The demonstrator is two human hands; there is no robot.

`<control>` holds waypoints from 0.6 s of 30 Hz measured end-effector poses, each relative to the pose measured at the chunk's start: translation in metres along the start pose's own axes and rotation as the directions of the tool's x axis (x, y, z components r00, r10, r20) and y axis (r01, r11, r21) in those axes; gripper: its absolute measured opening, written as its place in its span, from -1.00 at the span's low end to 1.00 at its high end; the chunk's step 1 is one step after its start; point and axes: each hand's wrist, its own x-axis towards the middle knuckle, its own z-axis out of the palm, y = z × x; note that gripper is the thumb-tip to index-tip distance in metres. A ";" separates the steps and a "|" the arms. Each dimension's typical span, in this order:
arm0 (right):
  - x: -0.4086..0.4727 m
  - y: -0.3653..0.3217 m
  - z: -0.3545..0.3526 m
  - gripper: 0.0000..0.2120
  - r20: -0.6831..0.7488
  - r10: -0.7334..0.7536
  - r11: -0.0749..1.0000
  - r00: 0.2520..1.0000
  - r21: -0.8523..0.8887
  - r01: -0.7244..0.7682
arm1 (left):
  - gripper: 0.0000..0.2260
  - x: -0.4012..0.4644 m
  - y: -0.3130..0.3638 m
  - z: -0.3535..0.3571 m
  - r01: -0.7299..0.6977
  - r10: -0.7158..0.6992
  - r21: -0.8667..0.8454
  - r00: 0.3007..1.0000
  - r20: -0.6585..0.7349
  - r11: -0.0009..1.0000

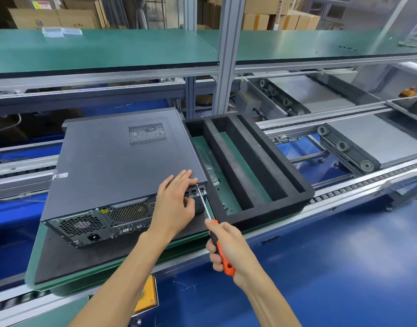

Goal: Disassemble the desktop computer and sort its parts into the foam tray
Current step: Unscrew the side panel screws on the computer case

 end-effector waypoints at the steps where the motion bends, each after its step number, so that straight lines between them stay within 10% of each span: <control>1: 0.001 -0.001 -0.001 -0.66 0.001 0.033 0.999 0.999 0.018 -0.033 | -0.52 0.000 0.000 -0.001 -0.001 0.001 -0.004 1.000 0.002 1.000; 9: -0.003 -0.002 0.004 -0.76 0.066 -0.011 0.999 0.998 0.051 0.008 | -0.52 -0.001 -0.001 -0.004 0.002 -0.001 -0.021 0.999 0.051 1.000; 15: 0.003 -0.005 0.000 -0.66 0.027 0.068 0.991 0.997 0.116 -0.070 | -0.93 -0.022 0.021 -0.005 0.129 -0.160 -0.173 0.971 -0.180 0.977; 18: 0.007 -0.003 0.001 -0.60 0.055 0.044 0.991 0.998 0.125 -0.050 | -0.73 -0.029 0.038 -0.002 0.420 -0.400 -0.229 0.907 0.129 0.878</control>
